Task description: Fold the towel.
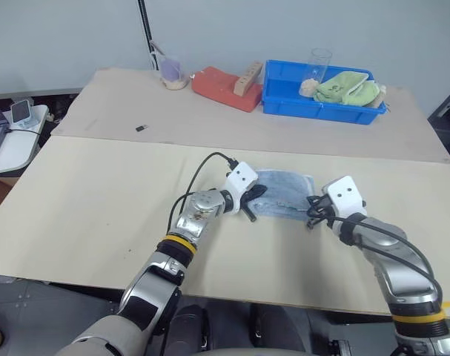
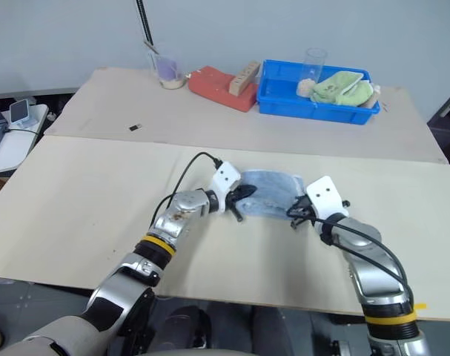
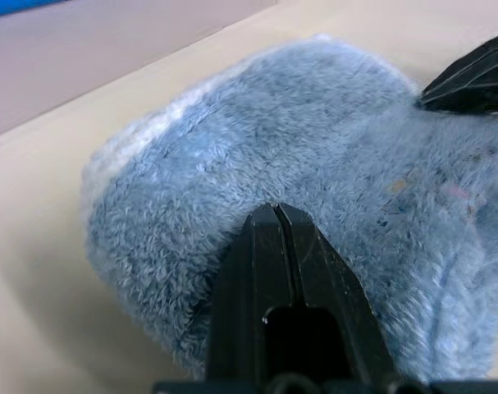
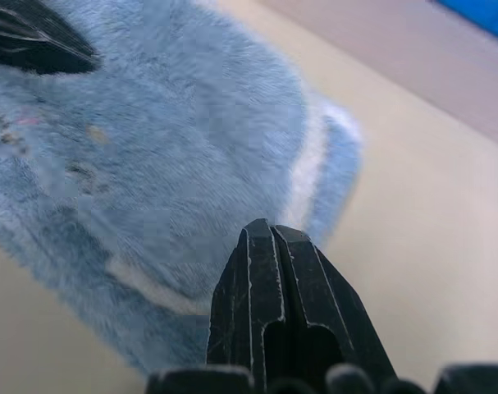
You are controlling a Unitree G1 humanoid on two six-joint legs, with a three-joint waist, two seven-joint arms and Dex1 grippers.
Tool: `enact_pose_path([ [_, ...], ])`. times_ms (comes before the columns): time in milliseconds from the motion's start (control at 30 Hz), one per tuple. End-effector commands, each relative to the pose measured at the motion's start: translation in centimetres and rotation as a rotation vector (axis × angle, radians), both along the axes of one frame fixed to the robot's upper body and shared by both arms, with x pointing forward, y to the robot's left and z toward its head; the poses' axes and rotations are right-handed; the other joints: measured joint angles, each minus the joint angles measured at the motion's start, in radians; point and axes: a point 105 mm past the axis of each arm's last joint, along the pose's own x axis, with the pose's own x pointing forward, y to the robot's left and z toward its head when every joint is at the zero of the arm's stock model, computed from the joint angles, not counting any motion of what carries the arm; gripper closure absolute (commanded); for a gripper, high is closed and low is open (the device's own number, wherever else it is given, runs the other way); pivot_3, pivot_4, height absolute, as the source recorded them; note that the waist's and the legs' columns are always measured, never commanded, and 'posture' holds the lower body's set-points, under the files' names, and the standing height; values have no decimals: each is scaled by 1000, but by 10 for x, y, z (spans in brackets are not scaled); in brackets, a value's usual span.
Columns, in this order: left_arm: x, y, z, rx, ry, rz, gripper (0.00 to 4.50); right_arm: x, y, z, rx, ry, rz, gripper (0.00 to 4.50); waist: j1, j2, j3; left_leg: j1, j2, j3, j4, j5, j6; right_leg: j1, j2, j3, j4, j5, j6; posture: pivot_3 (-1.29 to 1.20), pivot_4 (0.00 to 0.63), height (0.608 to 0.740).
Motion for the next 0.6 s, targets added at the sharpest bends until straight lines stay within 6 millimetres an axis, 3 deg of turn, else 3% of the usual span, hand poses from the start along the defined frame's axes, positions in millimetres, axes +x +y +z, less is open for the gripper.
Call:
enact_pose_path([
  [33,-1,-2,68,-120,-137,-4,4500,9,9,46,20,-145,31,4469,-3,0,0,0,1,0,0,0,0,0,0,0,0,0,0,0,150,669],
  [133,2,-8,74,-130,-125,15,4500,24,19,53,42,-170,35,4469,-2,0,0,0,1,0,0,0,0,0,0,0,0,0,0,0,150,669],
  [333,15,-22,20,-18,-10,55,4500,51,25,18,47,-97,6,4469,10,0,0,5,-3,-1,0,0,0,6,0,-1,-2,0,1,0,150,669],
  [467,19,-14,-9,59,25,90,4500,51,15,-3,8,-45,-17,4469,8,0,0,0,-3,-1,0,0,0,1,-1,-1,-1,0,1,0,150,669],
  [600,20,-1,-19,74,33,103,4500,31,-16,-9,-39,-17,-72,4469,10,0,0,0,-3,-2,0,0,0,2,-2,-1,-1,0,1,0,150,669],
])
